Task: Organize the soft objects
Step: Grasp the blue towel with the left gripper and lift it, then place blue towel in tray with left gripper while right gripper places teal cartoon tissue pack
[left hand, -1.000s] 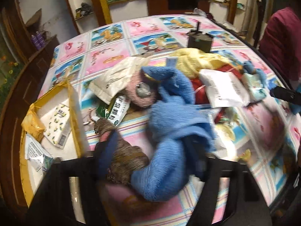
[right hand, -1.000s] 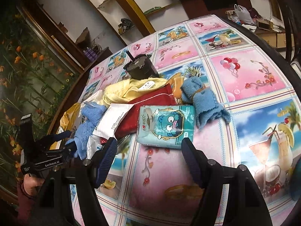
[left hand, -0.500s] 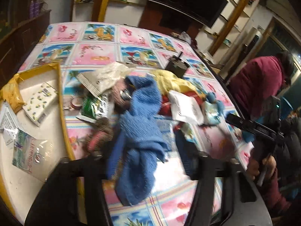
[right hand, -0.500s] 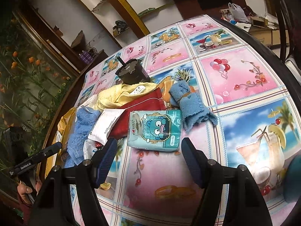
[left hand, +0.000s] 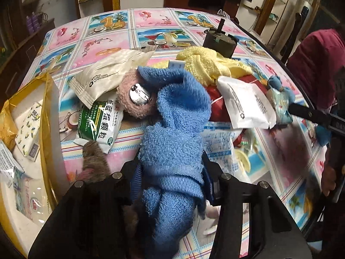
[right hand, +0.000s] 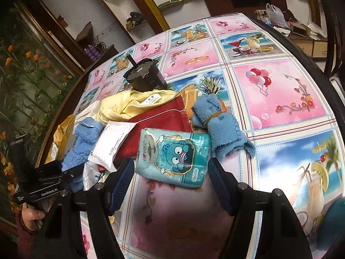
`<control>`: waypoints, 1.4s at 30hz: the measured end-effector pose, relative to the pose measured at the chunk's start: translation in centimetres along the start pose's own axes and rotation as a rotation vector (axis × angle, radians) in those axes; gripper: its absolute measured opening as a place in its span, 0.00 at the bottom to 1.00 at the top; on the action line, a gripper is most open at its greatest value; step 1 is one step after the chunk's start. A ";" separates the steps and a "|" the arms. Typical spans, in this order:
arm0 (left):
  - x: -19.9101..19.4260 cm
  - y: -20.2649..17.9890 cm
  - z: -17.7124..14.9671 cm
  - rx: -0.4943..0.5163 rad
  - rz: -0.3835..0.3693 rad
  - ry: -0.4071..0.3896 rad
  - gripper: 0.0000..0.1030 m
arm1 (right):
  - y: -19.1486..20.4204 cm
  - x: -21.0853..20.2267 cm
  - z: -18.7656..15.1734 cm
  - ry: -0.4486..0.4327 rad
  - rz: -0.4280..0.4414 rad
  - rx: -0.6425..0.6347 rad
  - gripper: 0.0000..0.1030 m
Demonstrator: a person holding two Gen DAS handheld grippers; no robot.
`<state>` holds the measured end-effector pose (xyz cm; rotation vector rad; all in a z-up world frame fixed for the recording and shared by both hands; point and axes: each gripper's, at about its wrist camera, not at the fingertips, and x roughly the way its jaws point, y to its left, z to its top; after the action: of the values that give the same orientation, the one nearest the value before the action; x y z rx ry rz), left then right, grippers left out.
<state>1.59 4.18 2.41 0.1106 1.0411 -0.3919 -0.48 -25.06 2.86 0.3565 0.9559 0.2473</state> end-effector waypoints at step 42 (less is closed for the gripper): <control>-18.8 13.4 -11.8 -0.427 -0.034 -0.398 0.43 | 13.9 -3.8 -3.0 0.017 0.231 -0.291 0.08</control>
<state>-11.49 24.77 11.22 -0.3558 0.7130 -0.2030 -5.73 -13.17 9.76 0.1960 0.8800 0.5943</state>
